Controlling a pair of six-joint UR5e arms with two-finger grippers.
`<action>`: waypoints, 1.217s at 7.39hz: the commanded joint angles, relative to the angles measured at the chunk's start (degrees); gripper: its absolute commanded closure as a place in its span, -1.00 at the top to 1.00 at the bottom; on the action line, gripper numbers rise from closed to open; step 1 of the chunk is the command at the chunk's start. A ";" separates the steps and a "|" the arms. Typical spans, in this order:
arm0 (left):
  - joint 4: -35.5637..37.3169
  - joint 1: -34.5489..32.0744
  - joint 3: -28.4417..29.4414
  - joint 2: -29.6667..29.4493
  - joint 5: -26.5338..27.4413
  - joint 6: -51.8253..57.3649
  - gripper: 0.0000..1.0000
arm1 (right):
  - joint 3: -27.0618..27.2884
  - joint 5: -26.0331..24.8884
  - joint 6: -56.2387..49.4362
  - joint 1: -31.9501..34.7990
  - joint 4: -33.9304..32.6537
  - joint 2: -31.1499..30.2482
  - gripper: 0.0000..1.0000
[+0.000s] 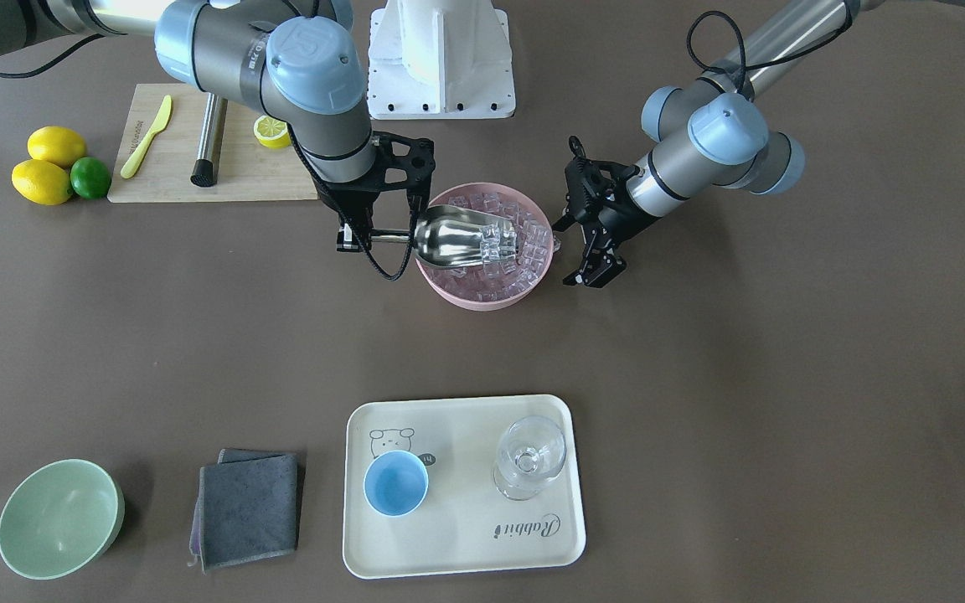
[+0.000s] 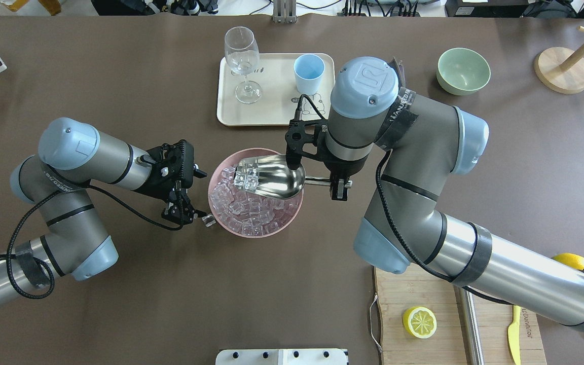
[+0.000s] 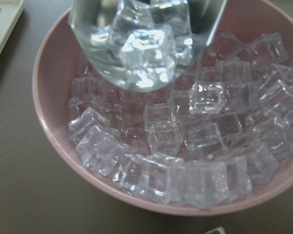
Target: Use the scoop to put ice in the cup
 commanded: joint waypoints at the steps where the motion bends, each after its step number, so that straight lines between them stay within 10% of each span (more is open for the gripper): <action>1: 0.00 0.00 0.00 0.00 0.00 0.00 0.97 | 4.78 4.28 6.33 3.95 -0.54 -3.76 -1.00; 6: 0.61 -0.87 -1.48 0.26 0.09 -0.44 0.97 | 4.28 9.48 16.35 16.08 -8.79 -6.59 -1.00; 9: 5.88 -2.19 -10.35 5.86 0.09 -0.44 0.98 | -5.88 9.57 17.51 18.90 -11.09 1.46 -1.00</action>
